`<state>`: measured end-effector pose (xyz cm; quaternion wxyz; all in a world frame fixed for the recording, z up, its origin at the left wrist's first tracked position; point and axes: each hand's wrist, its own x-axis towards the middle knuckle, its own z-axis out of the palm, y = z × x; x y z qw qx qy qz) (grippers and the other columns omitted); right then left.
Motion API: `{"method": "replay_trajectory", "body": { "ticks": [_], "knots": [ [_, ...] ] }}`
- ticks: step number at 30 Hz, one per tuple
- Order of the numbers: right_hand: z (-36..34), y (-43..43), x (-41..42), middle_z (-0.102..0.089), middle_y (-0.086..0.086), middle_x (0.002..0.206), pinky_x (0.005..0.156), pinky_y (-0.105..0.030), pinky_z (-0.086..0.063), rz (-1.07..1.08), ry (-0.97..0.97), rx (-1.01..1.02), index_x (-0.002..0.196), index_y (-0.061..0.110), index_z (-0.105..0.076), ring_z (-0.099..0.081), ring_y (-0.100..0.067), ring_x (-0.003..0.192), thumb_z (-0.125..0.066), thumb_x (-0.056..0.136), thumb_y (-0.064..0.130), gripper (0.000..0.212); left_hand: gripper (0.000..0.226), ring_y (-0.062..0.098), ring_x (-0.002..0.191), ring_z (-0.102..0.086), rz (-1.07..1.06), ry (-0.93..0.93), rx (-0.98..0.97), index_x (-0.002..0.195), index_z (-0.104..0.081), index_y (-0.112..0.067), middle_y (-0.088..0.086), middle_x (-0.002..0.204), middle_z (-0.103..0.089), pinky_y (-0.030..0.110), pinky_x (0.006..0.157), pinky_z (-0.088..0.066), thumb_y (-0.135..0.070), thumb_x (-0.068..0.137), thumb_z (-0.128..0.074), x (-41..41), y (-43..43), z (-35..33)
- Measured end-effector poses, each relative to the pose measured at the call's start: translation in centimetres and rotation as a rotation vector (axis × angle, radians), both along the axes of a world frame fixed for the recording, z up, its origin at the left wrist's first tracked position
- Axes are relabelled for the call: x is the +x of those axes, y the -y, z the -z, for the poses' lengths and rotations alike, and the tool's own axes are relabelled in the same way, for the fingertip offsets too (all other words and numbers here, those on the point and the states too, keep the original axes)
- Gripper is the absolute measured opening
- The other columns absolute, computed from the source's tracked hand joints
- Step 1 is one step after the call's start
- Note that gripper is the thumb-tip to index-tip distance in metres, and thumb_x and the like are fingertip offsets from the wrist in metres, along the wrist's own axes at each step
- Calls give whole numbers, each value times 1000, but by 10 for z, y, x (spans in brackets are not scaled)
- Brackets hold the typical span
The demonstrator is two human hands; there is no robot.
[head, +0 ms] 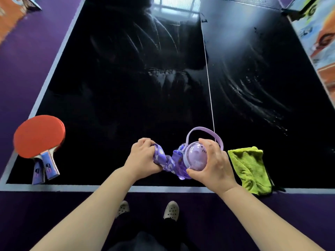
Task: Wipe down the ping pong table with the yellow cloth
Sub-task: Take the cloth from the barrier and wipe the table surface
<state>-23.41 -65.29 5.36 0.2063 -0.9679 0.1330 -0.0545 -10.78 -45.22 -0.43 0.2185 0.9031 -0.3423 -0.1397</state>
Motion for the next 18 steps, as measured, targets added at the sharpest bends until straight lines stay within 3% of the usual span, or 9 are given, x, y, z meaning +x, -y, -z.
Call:
{"method": "replay_trajectory", "body": {
  "ticks": [2, 5, 10, 14, 18],
  "knots": [
    [2, 20, -8, -55, -5, 127, 88, -33, -39, -1, -13, -18, 132, 11, -49, -57, -24, 104, -74, 54, 50, 91, 56, 21, 114, -43, -7, 26, 18, 86, -70, -22, -5, 101, -59, 32, 90, -33, -67, 57, -56, -8, 21, 5],
    [6, 44, -17, -54, -3, 127, 92, -34, -41, 5, -5, -9, 132, 13, -48, -56, -22, 107, -63, 56, 57, 90, 49, 28, 109, -50, -95, 74, 83, 77, -69, -11, 3, 92, -62, 37, 85, -38, -53, 55, -57, -21, 48, 17],
    [7, 58, -20, -55, -2, 128, 91, -34, -40, -23, 7, 3, 134, 13, -48, -56, -20, 111, -62, 57, 57, 89, 43, 24, 130, -30, -248, 32, 181, 103, -63, -11, 2, 121, -51, 34, 100, -21, -41, 72, -62, -37, 70, 34],
    [6, 59, -19, -56, -8, 128, 85, -41, -49, -82, -5, -87, 137, 12, -43, -62, -27, 102, -76, 56, 53, 97, 47, 22, 137, -20, -301, 41, 128, 108, -61, -12, 1, 133, -45, 34, 106, -13, -44, 74, -68, -46, 71, 38],
    [6, 59, -22, -51, -11, 137, 99, -45, -42, -74, 2, -194, 143, 12, -35, -50, -27, 124, -74, 57, 63, 108, 45, 25, 136, -23, -370, 39, 70, 103, -63, -11, 4, 132, -48, 38, 107, -15, -41, 71, -73, -50, 67, 43]
  ]
}}
